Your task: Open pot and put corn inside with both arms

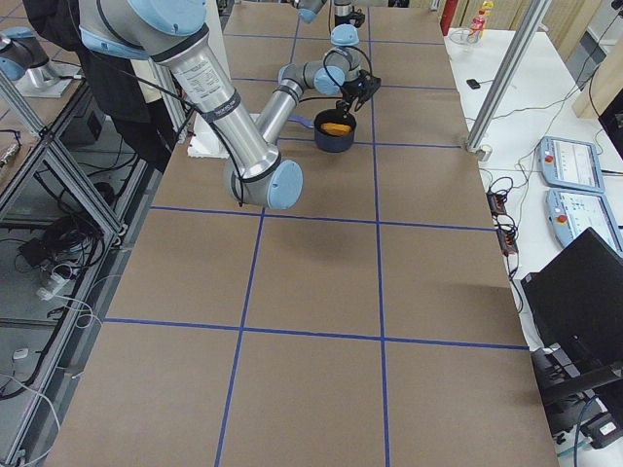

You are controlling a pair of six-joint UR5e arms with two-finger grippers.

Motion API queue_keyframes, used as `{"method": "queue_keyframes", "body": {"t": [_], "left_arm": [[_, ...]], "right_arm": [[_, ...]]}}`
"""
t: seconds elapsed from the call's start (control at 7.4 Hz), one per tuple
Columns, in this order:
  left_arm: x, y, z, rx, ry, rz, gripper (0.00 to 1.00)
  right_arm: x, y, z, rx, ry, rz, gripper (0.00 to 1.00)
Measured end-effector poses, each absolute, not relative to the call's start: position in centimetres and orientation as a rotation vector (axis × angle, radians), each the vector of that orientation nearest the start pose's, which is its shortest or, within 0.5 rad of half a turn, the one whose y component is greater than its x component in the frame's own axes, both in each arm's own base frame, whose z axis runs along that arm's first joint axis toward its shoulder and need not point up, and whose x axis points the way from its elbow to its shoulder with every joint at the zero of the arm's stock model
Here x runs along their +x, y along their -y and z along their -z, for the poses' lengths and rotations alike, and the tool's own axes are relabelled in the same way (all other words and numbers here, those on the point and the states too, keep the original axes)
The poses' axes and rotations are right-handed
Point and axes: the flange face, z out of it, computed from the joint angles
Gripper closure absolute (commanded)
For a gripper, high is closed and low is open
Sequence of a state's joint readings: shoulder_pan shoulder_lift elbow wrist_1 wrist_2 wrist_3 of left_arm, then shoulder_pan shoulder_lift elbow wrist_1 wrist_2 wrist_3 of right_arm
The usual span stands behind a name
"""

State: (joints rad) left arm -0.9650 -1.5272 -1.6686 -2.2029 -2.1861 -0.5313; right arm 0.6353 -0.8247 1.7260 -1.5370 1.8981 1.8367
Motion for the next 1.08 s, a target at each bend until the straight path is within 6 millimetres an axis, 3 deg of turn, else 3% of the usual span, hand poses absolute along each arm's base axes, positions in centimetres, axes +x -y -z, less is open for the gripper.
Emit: {"method": "queue_keyframes", "body": {"t": [0.41, 0.54, 1.08], "left_arm": [[22.46, 45.73, -57.13, 0.235, -0.851, -0.281, 0.43], [22.52, 45.81, -57.20, 0.235, -0.851, -0.281, 0.34], [22.57, 45.89, -57.19, 0.236, -0.851, -0.285, 0.17]], "right_arm": [[-47.40, 47.63, -14.22, -0.128, 0.990, -0.674, 0.00], [-47.36, 47.61, -14.26, -0.128, 0.990, -0.674, 0.00], [-47.07, 47.55, -14.14, -0.122, 0.998, -0.675, 0.00]]}}
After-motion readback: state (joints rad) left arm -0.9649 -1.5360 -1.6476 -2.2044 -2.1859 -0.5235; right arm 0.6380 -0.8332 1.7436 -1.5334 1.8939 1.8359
